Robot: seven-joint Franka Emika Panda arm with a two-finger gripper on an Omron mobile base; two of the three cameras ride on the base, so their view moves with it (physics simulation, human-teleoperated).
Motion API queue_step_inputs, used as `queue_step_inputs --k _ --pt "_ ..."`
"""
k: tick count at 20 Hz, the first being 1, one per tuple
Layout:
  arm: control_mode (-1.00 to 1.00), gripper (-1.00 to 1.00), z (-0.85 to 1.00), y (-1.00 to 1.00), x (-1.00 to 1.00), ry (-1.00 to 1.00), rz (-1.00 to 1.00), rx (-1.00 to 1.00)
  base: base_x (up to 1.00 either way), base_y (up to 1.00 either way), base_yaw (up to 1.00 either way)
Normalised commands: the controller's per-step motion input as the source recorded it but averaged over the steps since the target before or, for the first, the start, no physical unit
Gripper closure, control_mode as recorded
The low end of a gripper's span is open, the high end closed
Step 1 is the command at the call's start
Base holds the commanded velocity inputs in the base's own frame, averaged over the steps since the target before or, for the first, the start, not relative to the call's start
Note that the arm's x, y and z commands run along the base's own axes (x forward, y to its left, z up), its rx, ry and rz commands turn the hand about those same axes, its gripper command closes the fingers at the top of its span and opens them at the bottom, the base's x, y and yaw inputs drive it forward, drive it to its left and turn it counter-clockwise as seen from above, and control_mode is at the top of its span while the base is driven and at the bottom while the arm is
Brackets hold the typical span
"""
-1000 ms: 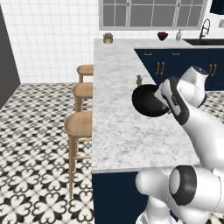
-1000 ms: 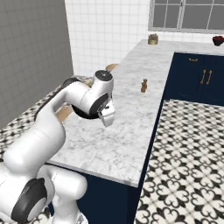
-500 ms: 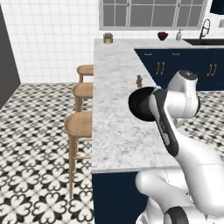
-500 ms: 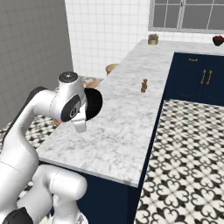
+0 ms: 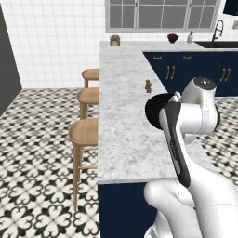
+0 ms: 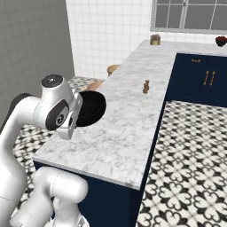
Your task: Pick up the bowls on the counter and stack them on top of one another in the open cabinet. Place the smaller bowl on top of the larger bowl.
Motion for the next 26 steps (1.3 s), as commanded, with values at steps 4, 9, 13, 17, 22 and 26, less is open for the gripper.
queue_step_inputs --k 4,9,13,17,22,26 --pt "-1.00 1.00 0.09 0.11 -0.48 -0.11 -0.04 0.08 0.00 0.00 0.00" --pt "1.00 1.00 0.02 0.04 -0.25 -0.04 0.00 0.02 -0.51 0.06 0.00" --pt "1.00 1.00 0.00 0.00 0.00 0.00 0.00 0.00 -1.00 0.04 0.13" --pt "1.00 1.00 0.00 0.00 0.00 0.00 0.00 0.00 -1.00 -0.01 0.45" --pt "1.00 1.00 0.00 0.00 0.00 0.00 0.00 0.00 -0.61 -0.19 0.83" --pt "1.00 1.00 0.00 0.00 0.00 0.00 0.00 0.00 -0.24 -0.32 0.96"
